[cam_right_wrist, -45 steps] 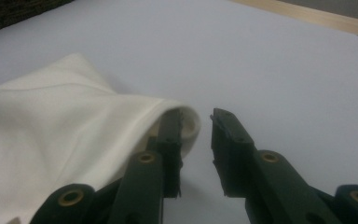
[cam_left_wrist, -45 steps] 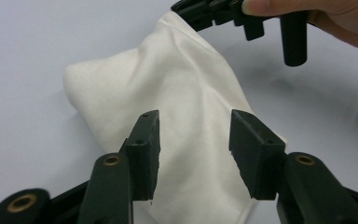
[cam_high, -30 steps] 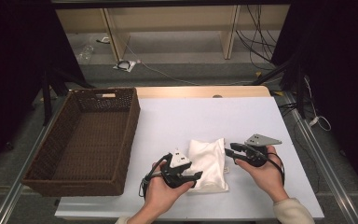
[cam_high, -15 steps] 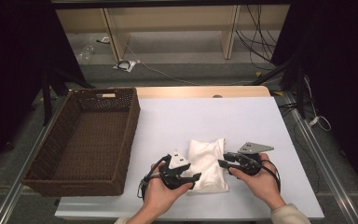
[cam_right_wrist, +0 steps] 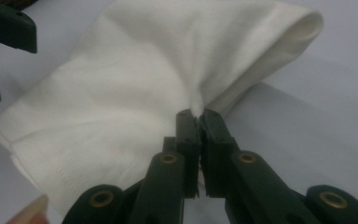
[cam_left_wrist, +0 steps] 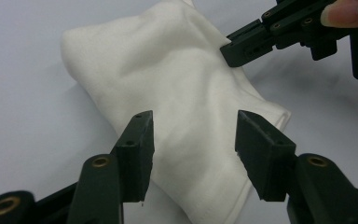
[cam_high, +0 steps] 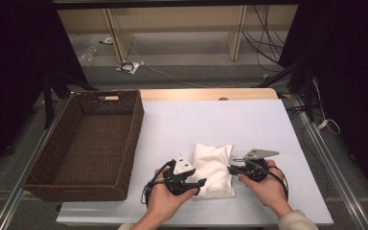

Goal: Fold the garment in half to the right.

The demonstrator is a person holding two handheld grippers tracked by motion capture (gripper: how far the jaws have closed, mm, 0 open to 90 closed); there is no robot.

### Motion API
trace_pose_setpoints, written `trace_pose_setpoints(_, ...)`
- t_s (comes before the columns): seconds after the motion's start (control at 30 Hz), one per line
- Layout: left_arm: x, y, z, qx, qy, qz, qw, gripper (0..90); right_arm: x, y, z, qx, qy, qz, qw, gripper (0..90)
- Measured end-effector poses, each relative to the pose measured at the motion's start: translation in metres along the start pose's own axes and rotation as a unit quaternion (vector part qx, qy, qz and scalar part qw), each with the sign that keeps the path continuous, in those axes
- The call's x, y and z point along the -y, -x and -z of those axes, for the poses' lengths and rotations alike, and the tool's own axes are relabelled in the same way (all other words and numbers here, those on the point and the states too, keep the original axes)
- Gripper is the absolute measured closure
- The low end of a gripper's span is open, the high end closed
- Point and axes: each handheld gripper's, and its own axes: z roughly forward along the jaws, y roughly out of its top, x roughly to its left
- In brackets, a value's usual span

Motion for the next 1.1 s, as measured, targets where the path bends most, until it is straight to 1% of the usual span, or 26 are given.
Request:
trace_pose_setpoints(0.07, 0.001, 0.0, 0.0, 0.0, -0.002, -0.001, 1.0, 46.8, 0.001, 0.001, -0.001, 0.006, -0.009, -0.004, 0.9999, 87.3)
trace_pose_setpoints(0.13, 0.001, -0.001, 0.0, -0.002, -0.004, -0.001, 1.0, 46.7, 0.002, 0.001, -0.002, 0.013, -0.019, -0.001, 0.9997, 87.3)
trace_pose_setpoints(0.17, 0.002, -0.001, -0.001, -0.002, -0.004, 0.0, 1.0, 46.6, 0.003, 0.0, -0.002, 0.014, -0.02, -0.005, 0.9997, 87.3)
trace_pose_setpoints(0.2, 0.002, -0.002, 0.0, -0.002, -0.004, 0.0, 1.0, 46.6, 0.003, 0.0, -0.003, 0.018, -0.027, -0.001, 0.9995, 87.3)
trace_pose_setpoints(0.27, 0.002, -0.002, 0.0, -0.003, -0.003, 0.001, 1.0, 46.5, 0.004, 0.0, -0.004, 0.02, -0.037, 0.0, 0.9991, 87.3)
trace_pose_setpoints(0.4, 0.003, -0.001, 0.0, -0.003, -0.004, -0.002, 1.0, 46.0, 0.006, 0.0, -0.006, 0.022, -0.048, -0.002, 0.9986, 86.5)
trace_pose_setpoints(0.47, 0.004, 0.0, -0.001, -0.003, -0.007, -0.006, 1.0, 45.0, 0.005, 0.0, -0.005, 0.024, -0.044, 0.003, 0.9987, 83.1)
trace_pose_setpoints(0.53, 0.004, 0.0, -0.002, -0.003, -0.008, -0.008, 0.9999, 43.1, 0.003, -0.001, -0.001, 0.026, -0.032, 0.002, 0.9991, 80.1)
trace_pose_setpoints(0.6, 0.005, 0.0, -0.004, -0.005, -0.015, -0.007, 0.9999, 40.7, -0.001, -0.004, 0.005, 0.032, -0.012, 0.009, 0.9994, 77.7)
trace_pose_setpoints(0.63, 0.005, 0.0, -0.004, -0.005, -0.016, -0.008, 0.9998, 40.6, -0.002, -0.006, 0.007, 0.03, 0.001, 0.011, 0.9995, 77.1)
trace_pose_setpoints(0.67, 0.005, 0.0, -0.005, -0.006, -0.017, -0.009, 0.9998, 40.1, -0.003, -0.008, 0.009, 0.028, 0.009, 0.019, 0.9994, 77.0)
trace_pose_setpoints(0.73, 0.006, 0.0, -0.005, -0.008, -0.018, -0.011, 0.9997, 39.4, -0.003, -0.014, 0.013, 0.022, 0.016, 0.028, 0.9993, 76.9)
trace_pose_setpoints(0.77, 0.006, 0.0, -0.005, -0.008, -0.019, -0.011, 0.9997, 39.0, -0.003, -0.017, 0.013, 0.013, 0.017, 0.03, 0.9993, 76.6)
trace_pose_setpoints(0.83, 0.006, 0.0, -0.006, -0.008, -0.021, -0.012, 0.9997, 38.5, -0.001, -0.023, 0.013, -0.002, 0.016, 0.034, 0.9993, 75.4)
trace_pose_setpoints(0.87, 0.006, 0.0, -0.006, -0.008, -0.022, -0.012, 0.9997, 38.3, 0.001, -0.025, 0.013, -0.007, 0.01, 0.036, 0.9993, 74.0)
trace_pose_setpoints(0.97, 0.007, 0.0, -0.006, -0.008, -0.022, -0.013, 0.9996, 37.7, 0.001, -0.025, 0.013, 0.007, 0.011, 0.047, 0.9988, 69.9)
trace_pose_setpoints(1.0, 0.007, 0.001, -0.006, -0.008, -0.022, -0.013, 0.9996, 37.6, 0.001, -0.023, 0.014, 0.013, 0.015, 0.037, 0.9991, 69.6)
trace_pose_setpoints(1.03, 0.006, 0.001, -0.006, -0.008, -0.021, -0.013, 0.9997, 37.5, 0.001, -0.02, 0.015, 0.019, 0.016, 0.039, 0.9989, 69.8)
trace_pose_setpoints(1.07, 0.006, 0.001, -0.006, -0.008, -0.021, -0.013, 0.9997, 37.4, 0.001, -0.017, 0.017, 0.03, 0.018, 0.038, 0.9987, 70.0)
trace_pose_setpoints(1.1, 0.006, 0.0, -0.006, -0.008, -0.022, -0.013, 0.9997, 37.4, 0.001, -0.016, 0.018, 0.034, 0.017, 0.033, 0.9987, 70.1)
